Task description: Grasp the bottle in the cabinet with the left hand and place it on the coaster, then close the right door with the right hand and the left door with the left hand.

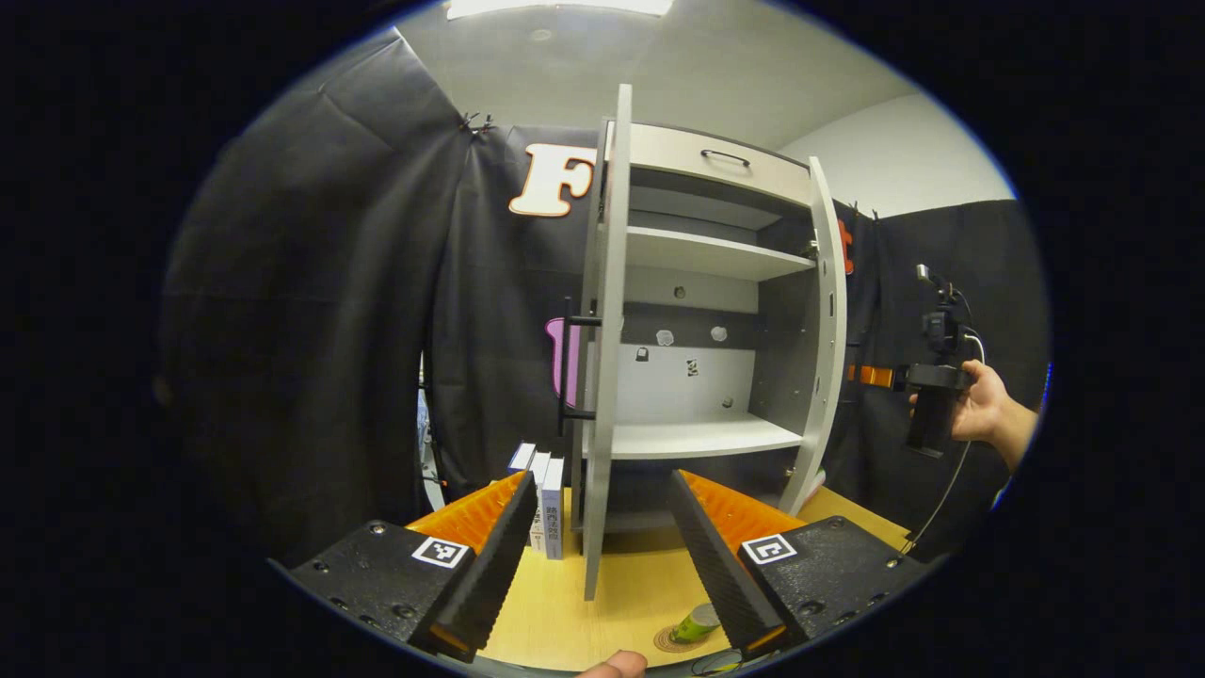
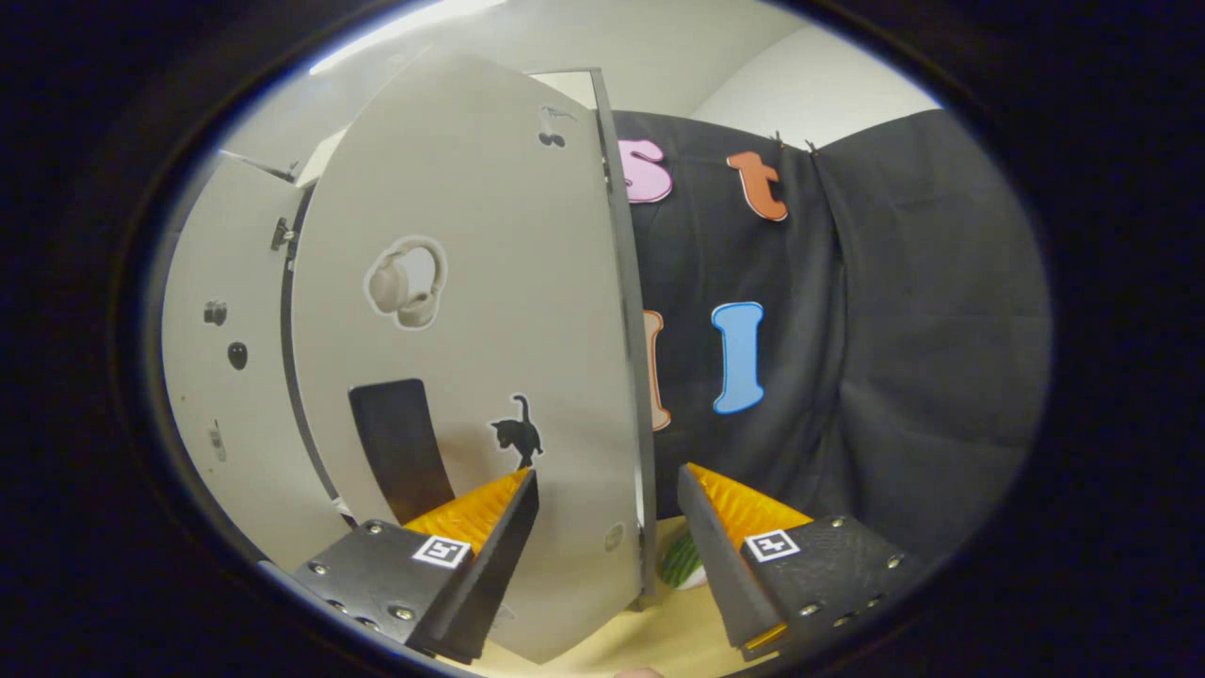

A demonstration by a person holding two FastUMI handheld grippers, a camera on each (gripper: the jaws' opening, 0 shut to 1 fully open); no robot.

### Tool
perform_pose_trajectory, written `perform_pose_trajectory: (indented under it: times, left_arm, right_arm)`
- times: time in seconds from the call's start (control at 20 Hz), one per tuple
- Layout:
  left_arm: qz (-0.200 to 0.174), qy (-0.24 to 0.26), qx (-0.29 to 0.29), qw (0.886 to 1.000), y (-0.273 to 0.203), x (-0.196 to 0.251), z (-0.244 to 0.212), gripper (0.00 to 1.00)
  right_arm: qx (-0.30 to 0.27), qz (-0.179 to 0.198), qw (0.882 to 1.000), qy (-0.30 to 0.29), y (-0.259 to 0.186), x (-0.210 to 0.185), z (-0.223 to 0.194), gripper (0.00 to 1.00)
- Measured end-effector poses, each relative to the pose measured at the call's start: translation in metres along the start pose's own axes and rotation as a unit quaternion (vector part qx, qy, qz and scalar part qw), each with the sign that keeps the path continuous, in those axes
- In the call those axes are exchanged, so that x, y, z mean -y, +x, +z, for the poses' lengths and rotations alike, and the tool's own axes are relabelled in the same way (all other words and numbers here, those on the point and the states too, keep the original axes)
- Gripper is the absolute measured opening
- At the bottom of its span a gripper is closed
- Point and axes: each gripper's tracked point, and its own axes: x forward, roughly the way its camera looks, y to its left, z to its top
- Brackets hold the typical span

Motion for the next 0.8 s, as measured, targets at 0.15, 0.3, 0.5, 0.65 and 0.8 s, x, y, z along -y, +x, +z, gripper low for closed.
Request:
perform_pose_trajectory:
  times: [0.15,0.3,0.5,0.65,0.8]
  left_arm:
    - [0.006,0.005,0.005,1.0,0.001,-0.019,0.003,0.9]
    - [0.013,0.012,0.004,1.0,0.004,-0.038,0.002,0.9]
    - [0.012,0.001,-0.002,1.0,0.018,-0.061,-0.006,0.92]
    - [0.024,-0.001,-0.008,1.0,0.028,-0.083,-0.012,0.93]
    - [0.03,-0.003,-0.013,0.999,0.045,-0.104,-0.013,0.93]
  right_arm:
    - [-0.002,-0.002,1.0,-0.018,-0.004,-0.01,-0.006,0.87]
    - [0.001,-0.003,1.0,-0.023,-0.01,-0.019,-0.009,0.87]
    - [0.015,-0.002,0.999,-0.031,-0.028,-0.03,-0.007,0.9]
    - [0.021,0.004,0.999,-0.042,-0.049,-0.035,-0.005,0.87]
    - [0.031,0.005,0.998,-0.049,-0.07,-0.034,-0.001,0.9]
